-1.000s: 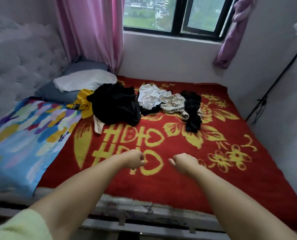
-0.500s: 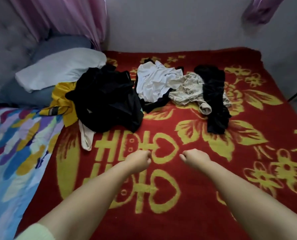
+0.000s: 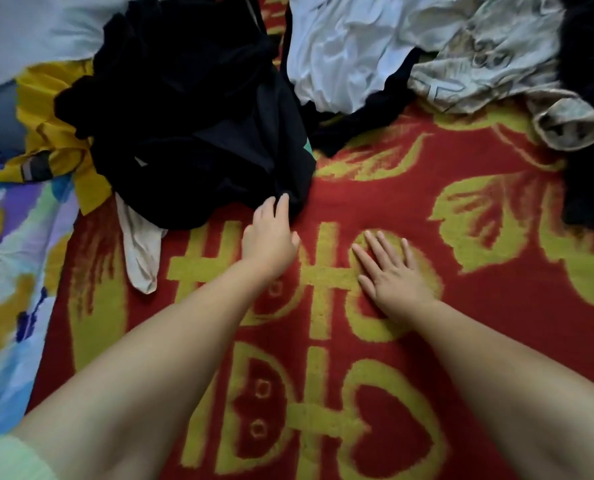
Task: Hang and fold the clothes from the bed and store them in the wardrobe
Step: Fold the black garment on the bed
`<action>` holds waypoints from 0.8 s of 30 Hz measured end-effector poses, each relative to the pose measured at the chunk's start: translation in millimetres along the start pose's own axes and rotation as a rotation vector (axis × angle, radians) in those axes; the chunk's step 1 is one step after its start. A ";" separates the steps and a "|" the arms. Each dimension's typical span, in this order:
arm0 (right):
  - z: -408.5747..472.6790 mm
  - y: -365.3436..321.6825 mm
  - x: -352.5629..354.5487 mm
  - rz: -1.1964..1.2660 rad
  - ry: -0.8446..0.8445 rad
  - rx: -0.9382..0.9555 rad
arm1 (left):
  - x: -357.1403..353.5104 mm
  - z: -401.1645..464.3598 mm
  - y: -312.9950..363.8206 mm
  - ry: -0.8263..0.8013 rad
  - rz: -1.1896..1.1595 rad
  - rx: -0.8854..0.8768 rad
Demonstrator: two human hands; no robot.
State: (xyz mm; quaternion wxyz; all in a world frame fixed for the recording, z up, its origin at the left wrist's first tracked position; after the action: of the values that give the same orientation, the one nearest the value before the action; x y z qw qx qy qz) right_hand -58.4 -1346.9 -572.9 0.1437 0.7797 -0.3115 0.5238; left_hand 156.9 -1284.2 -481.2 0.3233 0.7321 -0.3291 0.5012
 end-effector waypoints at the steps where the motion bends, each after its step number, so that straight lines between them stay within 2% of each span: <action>1: -1.9 -0.1 -5.8 -0.021 0.066 -0.004 | -3.2 11.8 -0.2 0.000 0.043 -0.015; 4: 0.8 -0.7 -11.6 0.014 0.299 -0.001 | -16.0 44.0 -5.1 -0.011 0.250 -0.021; 6: 3.9 -1.2 -12.3 0.037 0.385 0.025 | -20.8 58.1 -6.2 0.016 0.347 -0.047; 8: 2.7 -2.3 -13.1 0.041 0.418 0.032 | -15.3 64.4 -5.4 0.062 0.344 -0.088; 12: 3.2 0.4 -11.6 0.018 0.342 0.014 | -2.4 49.6 -2.1 0.096 0.236 -0.170; 16: 5.7 2.4 -7.2 0.050 0.147 -0.019 | -9.8 -16.6 11.2 0.104 0.107 -0.200; 19: -2.7 -4.1 21.3 0.248 -0.047 -0.040 | -2.4 -73.7 9.4 0.084 0.080 -0.246; 20: -14.6 -9.5 41.3 0.331 -0.064 -0.018 | 8.1 -92.1 10.6 0.068 0.094 -0.247; 21: -28.1 -16.5 62.7 0.375 -0.035 0.043 | 19.7 -107.1 15.3 0.065 0.104 -0.258; 24: -81.4 -45.9 130.9 0.300 0.144 0.322 | 73.1 -148.6 45.3 0.125 0.071 -0.319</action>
State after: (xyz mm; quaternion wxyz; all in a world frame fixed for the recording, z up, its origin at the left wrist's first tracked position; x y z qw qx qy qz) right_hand -54.8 -1310.8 -416.2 -0.0400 0.6980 -0.3255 0.6366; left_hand 63.5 -1202.5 -362.6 0.4372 0.6271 -0.4091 0.4982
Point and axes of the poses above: each hand's wrist, its own z-axis towards the middle knuckle, its own x-axis out of the back of the hand, y = z × x, the point moved 1 cm from there along z, towards the middle knuckle, and after that the axes turned 1 degree about x, right-handed, at the moved point
